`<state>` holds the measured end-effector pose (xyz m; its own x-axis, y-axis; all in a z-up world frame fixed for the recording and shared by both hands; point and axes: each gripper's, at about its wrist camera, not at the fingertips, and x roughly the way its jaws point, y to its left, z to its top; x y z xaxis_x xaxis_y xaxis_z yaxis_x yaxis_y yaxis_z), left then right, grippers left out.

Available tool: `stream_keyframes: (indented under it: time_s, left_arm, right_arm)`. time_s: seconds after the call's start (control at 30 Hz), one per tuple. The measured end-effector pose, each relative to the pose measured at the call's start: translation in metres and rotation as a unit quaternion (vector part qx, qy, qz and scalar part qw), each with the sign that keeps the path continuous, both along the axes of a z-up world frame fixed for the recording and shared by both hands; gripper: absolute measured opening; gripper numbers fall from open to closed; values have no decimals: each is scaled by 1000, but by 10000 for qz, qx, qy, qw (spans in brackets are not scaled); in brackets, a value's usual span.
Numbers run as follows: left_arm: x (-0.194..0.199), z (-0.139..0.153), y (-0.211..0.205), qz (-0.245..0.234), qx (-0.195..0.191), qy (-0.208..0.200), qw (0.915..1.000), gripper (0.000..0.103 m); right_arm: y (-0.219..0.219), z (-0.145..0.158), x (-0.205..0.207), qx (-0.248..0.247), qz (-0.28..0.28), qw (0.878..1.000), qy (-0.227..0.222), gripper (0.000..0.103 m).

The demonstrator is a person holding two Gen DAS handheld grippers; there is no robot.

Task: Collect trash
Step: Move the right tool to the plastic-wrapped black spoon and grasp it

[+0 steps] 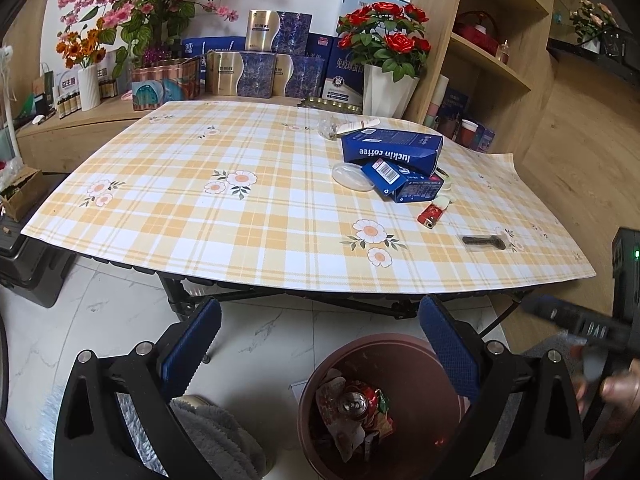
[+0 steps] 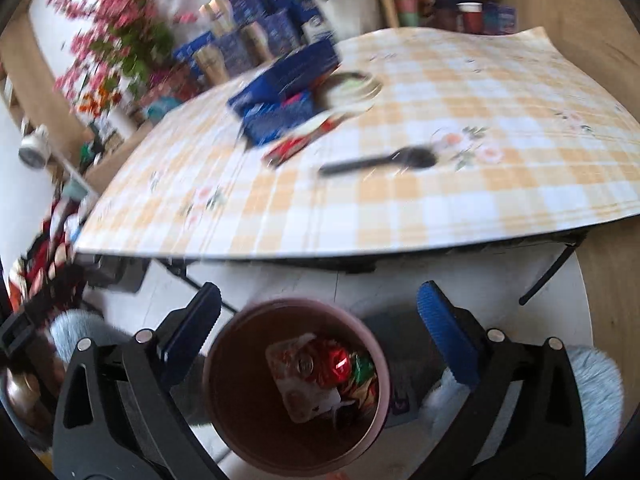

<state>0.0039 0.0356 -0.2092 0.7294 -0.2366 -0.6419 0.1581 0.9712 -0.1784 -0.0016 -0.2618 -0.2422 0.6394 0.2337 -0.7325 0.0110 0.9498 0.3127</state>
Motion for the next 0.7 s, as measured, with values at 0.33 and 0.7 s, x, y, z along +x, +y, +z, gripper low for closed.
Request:
stream_keyframes:
  time_s: [0.33,0.7]
  left_arm:
    - [22,11,-11,-127,53,4,9999,97]
    - [43,-2,-29,-461,-296,167,9984,97]
  right_arm:
    - [-35,11,38,-463,-211,9986,-161,97]
    - [-24,-2,115,-2107,1810,9603,268,68]
